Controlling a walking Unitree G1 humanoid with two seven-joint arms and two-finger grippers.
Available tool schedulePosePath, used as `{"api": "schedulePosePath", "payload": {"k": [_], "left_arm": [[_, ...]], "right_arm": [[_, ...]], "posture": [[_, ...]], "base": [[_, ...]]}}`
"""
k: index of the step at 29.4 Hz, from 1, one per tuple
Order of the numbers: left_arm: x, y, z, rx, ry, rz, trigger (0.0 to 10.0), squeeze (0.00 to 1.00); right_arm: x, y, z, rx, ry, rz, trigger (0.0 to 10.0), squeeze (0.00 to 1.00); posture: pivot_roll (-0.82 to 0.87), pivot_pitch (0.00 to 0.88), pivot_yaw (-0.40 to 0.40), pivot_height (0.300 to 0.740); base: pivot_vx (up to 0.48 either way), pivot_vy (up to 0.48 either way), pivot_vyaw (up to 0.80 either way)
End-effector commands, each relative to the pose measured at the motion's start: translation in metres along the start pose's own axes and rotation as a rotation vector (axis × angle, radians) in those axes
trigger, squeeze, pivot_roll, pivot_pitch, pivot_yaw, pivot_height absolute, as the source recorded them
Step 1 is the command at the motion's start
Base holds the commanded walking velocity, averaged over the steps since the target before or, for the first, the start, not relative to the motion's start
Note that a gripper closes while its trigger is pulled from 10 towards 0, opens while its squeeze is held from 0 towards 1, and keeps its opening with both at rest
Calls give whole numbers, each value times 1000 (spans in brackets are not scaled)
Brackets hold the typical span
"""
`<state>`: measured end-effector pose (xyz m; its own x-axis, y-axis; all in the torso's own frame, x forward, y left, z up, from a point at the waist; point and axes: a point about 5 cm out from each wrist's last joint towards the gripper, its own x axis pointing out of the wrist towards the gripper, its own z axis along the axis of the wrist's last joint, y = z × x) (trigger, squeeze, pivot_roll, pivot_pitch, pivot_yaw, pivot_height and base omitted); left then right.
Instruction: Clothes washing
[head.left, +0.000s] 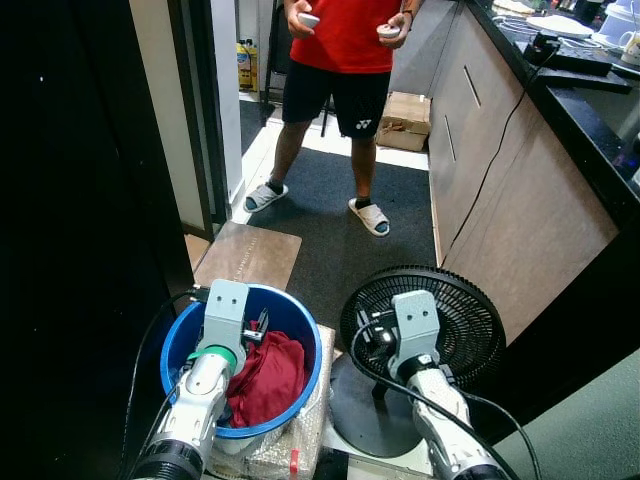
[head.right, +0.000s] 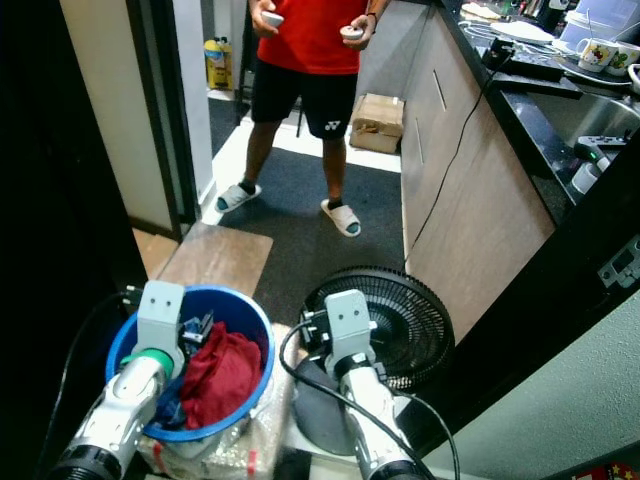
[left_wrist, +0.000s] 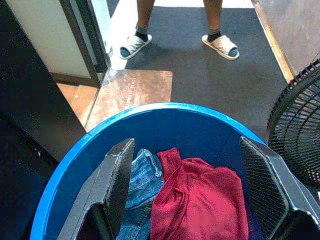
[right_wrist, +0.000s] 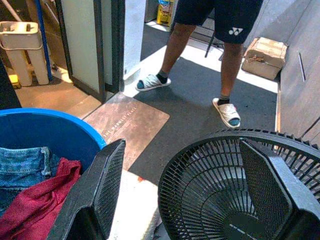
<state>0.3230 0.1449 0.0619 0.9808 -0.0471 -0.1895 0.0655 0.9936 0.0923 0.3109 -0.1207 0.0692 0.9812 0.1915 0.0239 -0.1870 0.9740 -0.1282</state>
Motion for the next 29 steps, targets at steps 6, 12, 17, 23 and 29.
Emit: {"api": "schedulePosePath", "payload": {"k": [6, 12, 17, 23, 29], "left_arm": [[-2, -5, -10, -9, 45, -16, 10000, 0], [1, -12, -10, -1, 55, -46, 10000, 0], [7, -16, -3, 14, 49, -66, 10000, 0], [6, -11, -5, 16, 45, -53, 10000, 0], [2, -8, -10, 10, 53, -33, 10000, 0]], "right_arm": [[-4, -7, -4, -16, 21, -26, 10000, 0], [-11, -14, -8, -17, 26, -64, 10000, 0], [-11, -17, -8, -20, 25, -76, 10000, 0], [-5, -15, -3, -16, 13, -68, 10000, 0], [-6, -10, -6, -19, 25, -42, 10000, 0]], "posture": [[-12, 11, 8, 740], [-45, 5, 22, 740], [-29, 0, 26, 740], [-11, 0, 22, 740], [-1, 0, 2, 740]], "base": [[0, 0, 0], [0, 0, 0], [0, 0, 0], [0, 0, 0], [0, 0, 0]]}}
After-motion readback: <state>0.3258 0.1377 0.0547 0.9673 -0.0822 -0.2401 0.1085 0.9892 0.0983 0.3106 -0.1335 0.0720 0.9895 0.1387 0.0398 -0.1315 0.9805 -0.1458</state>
